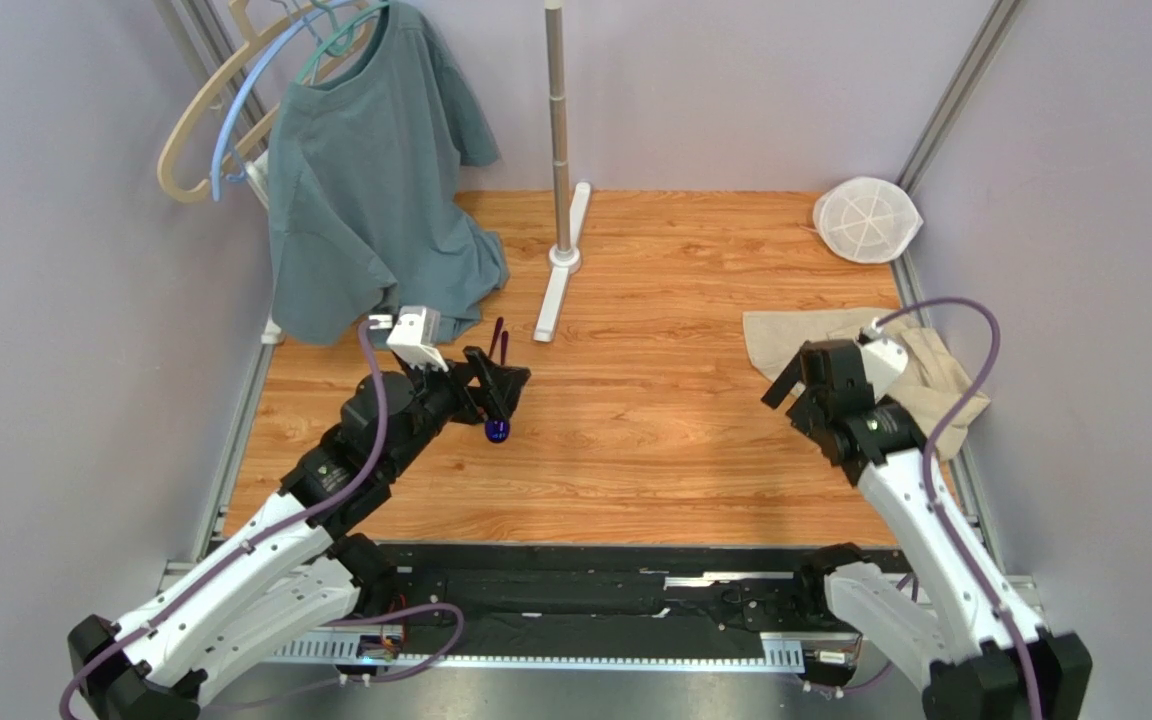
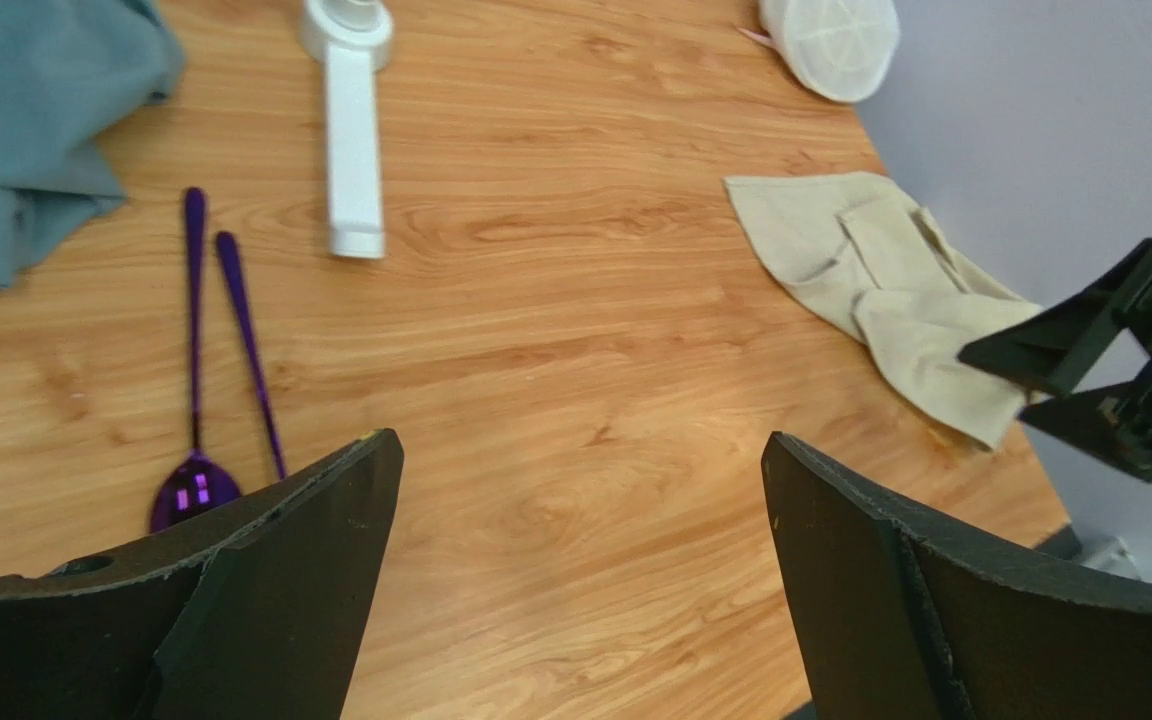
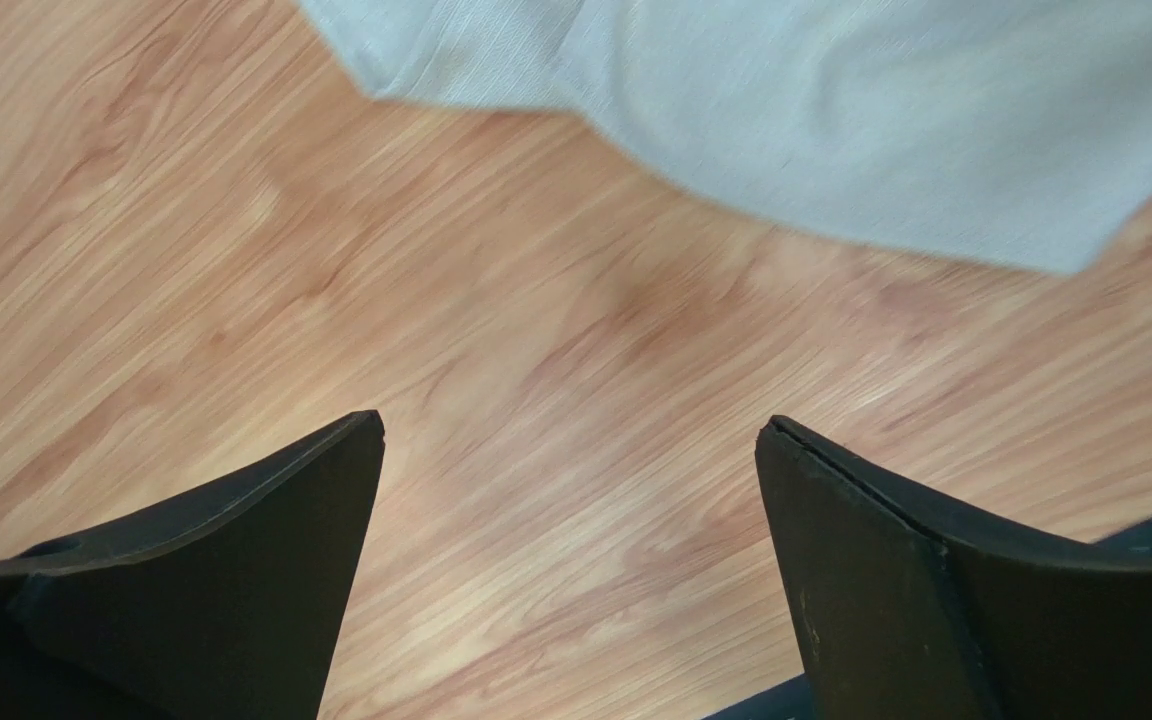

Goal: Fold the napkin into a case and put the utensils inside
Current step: Move the crumpled napkin to the center of the board.

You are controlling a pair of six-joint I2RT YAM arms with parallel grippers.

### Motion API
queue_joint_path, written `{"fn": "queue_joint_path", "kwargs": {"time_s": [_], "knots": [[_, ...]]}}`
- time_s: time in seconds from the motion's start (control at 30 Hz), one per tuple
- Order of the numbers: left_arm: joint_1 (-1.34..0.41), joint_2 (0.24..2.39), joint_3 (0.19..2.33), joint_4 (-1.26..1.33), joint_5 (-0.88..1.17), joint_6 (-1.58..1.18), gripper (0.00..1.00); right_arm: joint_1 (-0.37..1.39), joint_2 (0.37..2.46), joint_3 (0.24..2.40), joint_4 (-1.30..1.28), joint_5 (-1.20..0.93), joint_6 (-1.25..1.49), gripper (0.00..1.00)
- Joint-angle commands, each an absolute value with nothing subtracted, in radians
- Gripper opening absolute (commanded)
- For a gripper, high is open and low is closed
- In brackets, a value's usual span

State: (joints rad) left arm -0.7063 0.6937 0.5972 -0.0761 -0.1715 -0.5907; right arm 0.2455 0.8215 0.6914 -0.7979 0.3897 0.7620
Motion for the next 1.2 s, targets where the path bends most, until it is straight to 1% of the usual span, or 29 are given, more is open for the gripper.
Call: {"fn": "queue_joint_path", "kwargs": {"time_s": [0.0,0.07,0.1,0.13,0.17,0.2,0.23,0.33,0.47,0.5,0.57,0.6,0.7,0.73,0.77,0.8,0.87,0.93,1.03,1.07,1.13,1.17], "knots": [[-0.706,0.593,0.640,-0.209,-0.244,-0.546,0.99,0.114,1.067,0.853,-0.802,0.579,0.631,1.00],[-0.706,0.560,0.635,-0.195,-0.155,-0.529,0.99,0.033,1.170,0.897,-0.796,0.517,0.577,0.98],[-0.706,0.548,0.649,-0.192,-0.115,-0.522,0.99,0.009,1.227,0.938,-0.805,0.514,0.569,0.95],[-0.710,0.549,0.655,-0.190,-0.030,-0.514,0.96,0.009,1.302,0.963,-0.828,0.532,0.572,0.94],[-0.712,0.554,0.661,-0.189,-0.008,-0.518,0.95,0.009,1.333,0.968,-0.812,0.529,0.539,0.94],[-0.713,0.564,0.673,-0.187,0.036,-0.525,0.94,0.009,1.351,0.968,-0.793,0.450,0.525,0.91],[-0.718,0.568,0.675,-0.183,0.099,-0.528,0.91,0.009,1.373,0.966,-0.787,0.437,0.532,0.85],[-0.729,0.586,0.681,-0.170,0.179,-0.522,0.89,0.009,1.388,0.922,-0.674,0.391,0.503,0.82],[-0.735,0.606,0.683,-0.164,0.216,-0.509,0.85,0.009,1.498,0.977,-0.637,0.318,0.443,0.75],[-0.736,0.607,0.681,-0.166,0.221,-0.508,0.84,0.009,1.518,0.985,-0.623,0.302,0.428,0.67],[-0.735,0.615,0.677,-0.161,0.225,-0.512,0.82,0.011,1.578,1.006,-0.597,0.276,0.404,0.60],[-0.735,0.620,0.673,-0.161,0.225,-0.515,0.81,0.011,1.592,1.011,-0.588,0.262,0.388,0.53],[-0.735,0.638,0.680,-0.172,0.224,-0.522,0.79,0.011,1.652,1.025,-0.571,0.270,0.376,0.50],[-0.736,0.646,0.681,-0.173,0.225,-0.523,0.79,0.012,1.666,1.031,-0.574,0.288,0.362,0.43],[-0.736,0.658,0.687,-0.175,0.225,-0.523,0.78,0.014,1.678,1.049,-0.587,0.310,0.353,0.33],[-0.735,0.667,0.690,-0.181,0.225,-0.523,0.77,0.017,1.689,1.057,-0.598,0.324,0.348,0.17],[-0.735,0.689,0.702,-0.192,0.226,-0.520,0.77,0.041,1.675,1.065,-0.623,0.372,0.338,0.01],[-0.735,0.699,0.707,-0.201,0.224,-0.519,0.76,0.084,1.637,1.071,-0.667,0.394,0.345,0.00],[-0.736,0.738,0.722,-0.219,0.204,-0.518,0.76,0.243,1.577,1.095,-0.748,0.382,0.405,0.00],[-0.735,0.748,0.736,-0.244,0.193,-0.520,0.76,0.344,1.559,1.094,-0.750,0.298,0.463,0.00],[-0.733,0.779,0.749,-0.277,0.143,-0.534,0.76,0.446,1.507,1.077,-0.717,0.206,0.546,0.00],[-0.733,0.790,0.758,-0.313,0.124,-0.532,0.76,0.550,1.496,1.071,-0.689,0.134,0.592,0.00]]}}
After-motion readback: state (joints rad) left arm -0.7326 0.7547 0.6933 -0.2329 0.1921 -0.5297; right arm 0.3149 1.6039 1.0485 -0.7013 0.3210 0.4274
